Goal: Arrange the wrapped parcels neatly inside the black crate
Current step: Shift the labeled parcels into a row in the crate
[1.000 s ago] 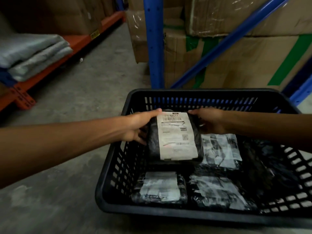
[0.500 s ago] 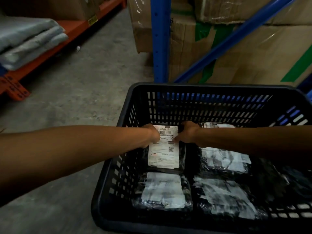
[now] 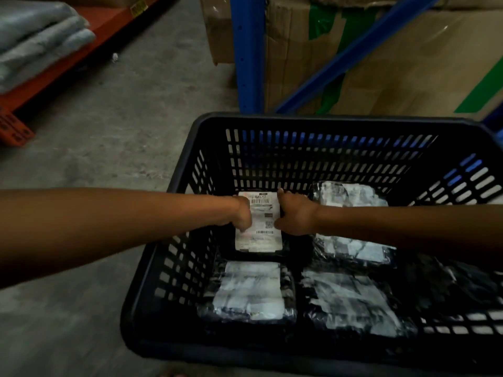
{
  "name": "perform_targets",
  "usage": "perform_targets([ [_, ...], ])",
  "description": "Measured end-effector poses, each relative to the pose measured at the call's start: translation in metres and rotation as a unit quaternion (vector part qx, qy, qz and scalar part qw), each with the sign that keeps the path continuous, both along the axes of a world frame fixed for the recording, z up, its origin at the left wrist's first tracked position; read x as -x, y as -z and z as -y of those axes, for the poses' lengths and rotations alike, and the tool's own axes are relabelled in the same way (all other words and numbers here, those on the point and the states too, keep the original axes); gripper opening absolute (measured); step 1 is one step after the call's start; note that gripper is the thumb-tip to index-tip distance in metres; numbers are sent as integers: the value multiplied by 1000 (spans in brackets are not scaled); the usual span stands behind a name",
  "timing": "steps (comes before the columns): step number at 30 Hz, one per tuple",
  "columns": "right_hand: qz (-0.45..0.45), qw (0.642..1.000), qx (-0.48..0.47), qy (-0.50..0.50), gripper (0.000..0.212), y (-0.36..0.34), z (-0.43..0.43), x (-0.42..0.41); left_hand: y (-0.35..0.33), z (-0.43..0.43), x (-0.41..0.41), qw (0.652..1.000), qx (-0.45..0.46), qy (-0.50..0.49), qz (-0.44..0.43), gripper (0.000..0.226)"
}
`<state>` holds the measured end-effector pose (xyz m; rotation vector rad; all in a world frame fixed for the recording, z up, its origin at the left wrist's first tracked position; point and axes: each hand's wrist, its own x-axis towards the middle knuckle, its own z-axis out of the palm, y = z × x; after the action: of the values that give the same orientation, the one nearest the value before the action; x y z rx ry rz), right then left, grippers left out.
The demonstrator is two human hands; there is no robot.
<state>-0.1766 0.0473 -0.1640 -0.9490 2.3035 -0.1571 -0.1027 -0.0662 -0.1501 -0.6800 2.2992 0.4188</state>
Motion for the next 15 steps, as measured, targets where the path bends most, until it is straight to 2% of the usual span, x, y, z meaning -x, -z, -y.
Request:
perform_targets([
  [3,38,992,50,-113,55,-35,-44,-26,-29,-4,-36,989,-41,119,72,64],
  [5,89,978,53,-182,63,-48,-75,-48,-47,-15,-66,966,-63,210,139,61],
  [7,75,965,62,-246,73,-44,-99,-66,-57,-28,-96,947,-59,257,186,54],
  [10,56,952,119,-278,53,-26,-114,-82,-54,-39,-122,951,-42,266,150,55],
  [12,43,953,135,-266,50,-17,-113,-87,-51,-39,-125,960,-18,259,108,58],
  [15,3,970,70,-232,47,-5,-107,-91,-49,-41,-127,960,-3,278,44,40],
])
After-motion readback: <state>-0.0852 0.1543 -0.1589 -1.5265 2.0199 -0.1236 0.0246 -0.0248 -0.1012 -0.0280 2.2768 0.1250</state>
